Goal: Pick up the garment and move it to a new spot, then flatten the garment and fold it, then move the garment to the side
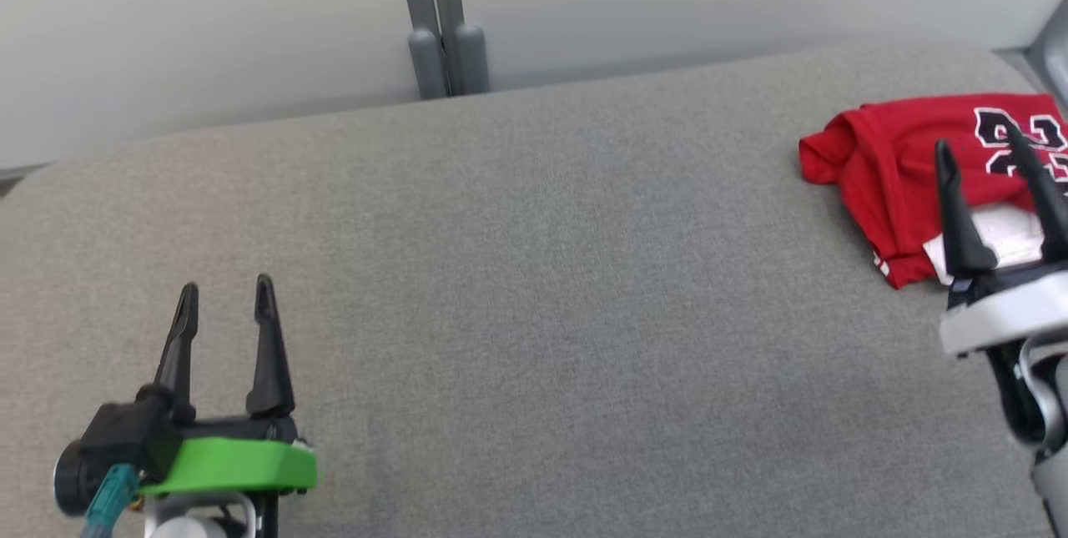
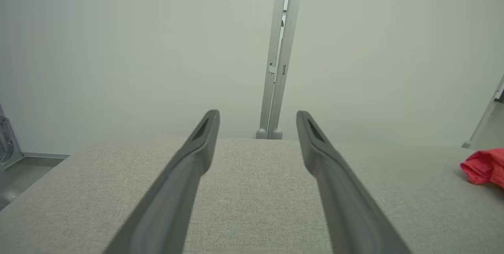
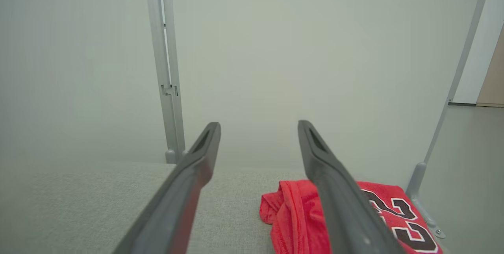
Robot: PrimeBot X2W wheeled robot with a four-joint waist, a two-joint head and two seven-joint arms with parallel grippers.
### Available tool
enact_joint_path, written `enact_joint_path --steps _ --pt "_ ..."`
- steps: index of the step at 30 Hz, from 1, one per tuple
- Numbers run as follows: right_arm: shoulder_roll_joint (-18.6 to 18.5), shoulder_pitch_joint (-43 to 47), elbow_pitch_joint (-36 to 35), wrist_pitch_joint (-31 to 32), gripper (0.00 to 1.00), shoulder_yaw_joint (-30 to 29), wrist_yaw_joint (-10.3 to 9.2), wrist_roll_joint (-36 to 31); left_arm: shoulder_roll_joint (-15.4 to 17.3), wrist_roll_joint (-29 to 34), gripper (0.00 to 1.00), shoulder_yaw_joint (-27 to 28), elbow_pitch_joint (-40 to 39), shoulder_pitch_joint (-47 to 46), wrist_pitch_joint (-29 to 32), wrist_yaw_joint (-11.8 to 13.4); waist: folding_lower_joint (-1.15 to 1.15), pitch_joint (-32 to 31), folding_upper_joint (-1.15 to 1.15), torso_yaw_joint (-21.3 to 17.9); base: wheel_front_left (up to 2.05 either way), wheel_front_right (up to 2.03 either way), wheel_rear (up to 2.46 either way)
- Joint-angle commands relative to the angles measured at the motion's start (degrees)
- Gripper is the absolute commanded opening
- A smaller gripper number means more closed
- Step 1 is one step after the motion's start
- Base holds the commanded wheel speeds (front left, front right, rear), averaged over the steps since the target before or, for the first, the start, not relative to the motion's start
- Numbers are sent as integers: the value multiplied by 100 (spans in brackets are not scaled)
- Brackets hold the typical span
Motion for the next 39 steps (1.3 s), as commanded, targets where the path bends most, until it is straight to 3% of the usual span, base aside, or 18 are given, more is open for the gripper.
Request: enact_joint_path --steps 1,6,15,39 --pt "85 236 -162 -13 100 -35 -1 -55 -8 -6 100 85 -2 182 -15 21 0 -312 0 191 0 0 0" --pt "385 856 -454 -13 100 -154 -1 -236 -47 92 100 264 65 408 -15 78 0 -364 0 289 0 0 0" --pt "803 1422 -602 -13 100 -275 -1 -540 -187 225 100 295 268 551 -15 -104 0 -389 0 384 0 0 0" --pt "906 1297 -443 -13 100 -119 -1 -562 -265 344 100 308 538 377 -15 -316 0 -360 0 340 0 0 0"
